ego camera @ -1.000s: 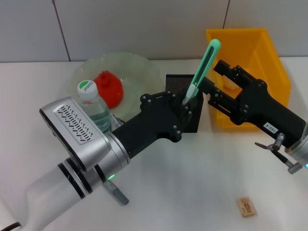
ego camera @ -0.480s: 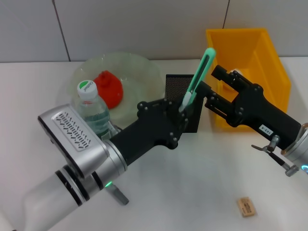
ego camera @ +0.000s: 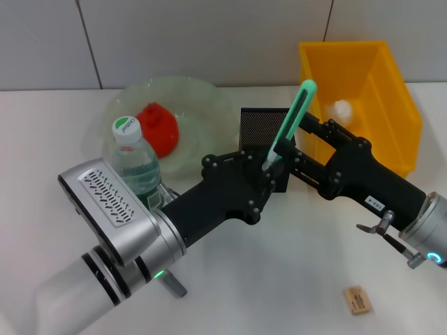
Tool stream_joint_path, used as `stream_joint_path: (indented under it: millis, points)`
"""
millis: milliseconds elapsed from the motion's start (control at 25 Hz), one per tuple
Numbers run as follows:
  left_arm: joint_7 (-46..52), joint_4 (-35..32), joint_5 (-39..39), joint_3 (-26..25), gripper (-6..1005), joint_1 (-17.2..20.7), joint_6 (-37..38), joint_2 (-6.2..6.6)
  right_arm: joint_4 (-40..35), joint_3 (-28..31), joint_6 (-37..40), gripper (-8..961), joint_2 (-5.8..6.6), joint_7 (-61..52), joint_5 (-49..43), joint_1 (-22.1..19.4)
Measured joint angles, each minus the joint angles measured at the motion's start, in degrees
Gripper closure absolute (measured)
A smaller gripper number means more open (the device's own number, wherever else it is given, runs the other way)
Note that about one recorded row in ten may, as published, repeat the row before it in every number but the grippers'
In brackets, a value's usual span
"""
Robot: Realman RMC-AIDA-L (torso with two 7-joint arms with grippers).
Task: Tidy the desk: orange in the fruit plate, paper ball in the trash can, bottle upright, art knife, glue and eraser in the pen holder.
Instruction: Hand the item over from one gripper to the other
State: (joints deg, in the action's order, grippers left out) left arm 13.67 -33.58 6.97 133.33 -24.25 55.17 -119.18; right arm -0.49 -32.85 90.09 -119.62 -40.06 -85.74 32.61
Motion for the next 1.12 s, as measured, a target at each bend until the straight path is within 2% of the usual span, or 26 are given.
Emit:
stream_joint_path:
  millis: [560, 800, 1120]
  points:
    - [0.0, 0.1, 0.1, 0.2, 740, 0.0, 0.0, 0.0, 2.2, 0.4, -1.0, 287, -0.25, 1.7, 0.1, 1.1]
    - [0.0, 0.0, 0.1, 0.2, 739, 0.0, 0.0, 0.0, 2.9, 0.5, -1.0, 501, -0.26, 2.6, 0.2, 1.5]
    - [-0.3, 0.1, 0.1, 0.2, 737, 0.0, 0.0, 0.0, 2.9, 0.5, -1.0, 636, -0.26, 2.7, 0.2, 1.5]
